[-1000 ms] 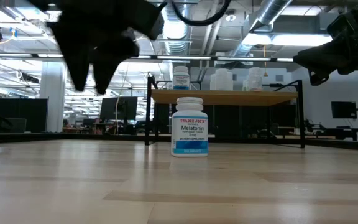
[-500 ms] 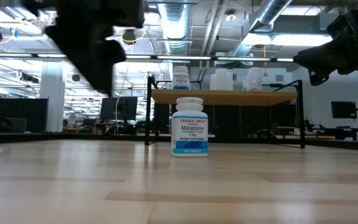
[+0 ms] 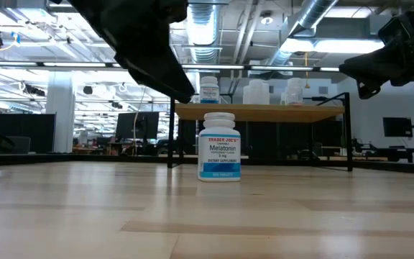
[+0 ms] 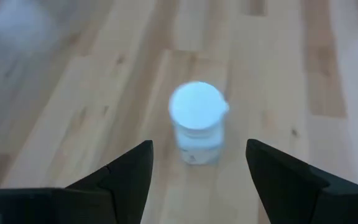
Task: Pick and place medicine bottles onto shelf by color
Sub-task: Put the opaque medicine bottle onto the left side of the shelf
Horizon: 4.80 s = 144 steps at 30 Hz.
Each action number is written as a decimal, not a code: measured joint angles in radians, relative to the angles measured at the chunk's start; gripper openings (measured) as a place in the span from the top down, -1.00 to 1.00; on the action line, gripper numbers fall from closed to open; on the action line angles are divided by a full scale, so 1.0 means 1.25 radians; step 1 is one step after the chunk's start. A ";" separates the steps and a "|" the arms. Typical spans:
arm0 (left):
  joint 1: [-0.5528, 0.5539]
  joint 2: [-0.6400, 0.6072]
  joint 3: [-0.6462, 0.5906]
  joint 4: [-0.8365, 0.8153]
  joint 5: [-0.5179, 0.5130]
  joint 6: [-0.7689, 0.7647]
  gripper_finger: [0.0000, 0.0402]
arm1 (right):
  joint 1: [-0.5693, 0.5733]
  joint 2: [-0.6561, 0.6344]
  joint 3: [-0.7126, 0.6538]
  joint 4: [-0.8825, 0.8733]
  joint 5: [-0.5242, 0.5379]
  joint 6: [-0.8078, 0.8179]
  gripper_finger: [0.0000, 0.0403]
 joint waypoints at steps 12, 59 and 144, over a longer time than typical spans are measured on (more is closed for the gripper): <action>-0.001 0.001 0.000 -0.007 0.008 -0.056 -0.22 | 0.000 0.000 0.000 0.000 0.000 0.000 0.52; 0.034 0.273 0.053 0.331 -0.062 0.034 -0.22 | 0.000 0.000 0.000 0.001 0.000 0.000 0.52; 0.577 -0.033 0.322 -0.157 0.465 0.514 0.34 | 0.000 -0.001 0.000 0.000 0.000 0.000 0.52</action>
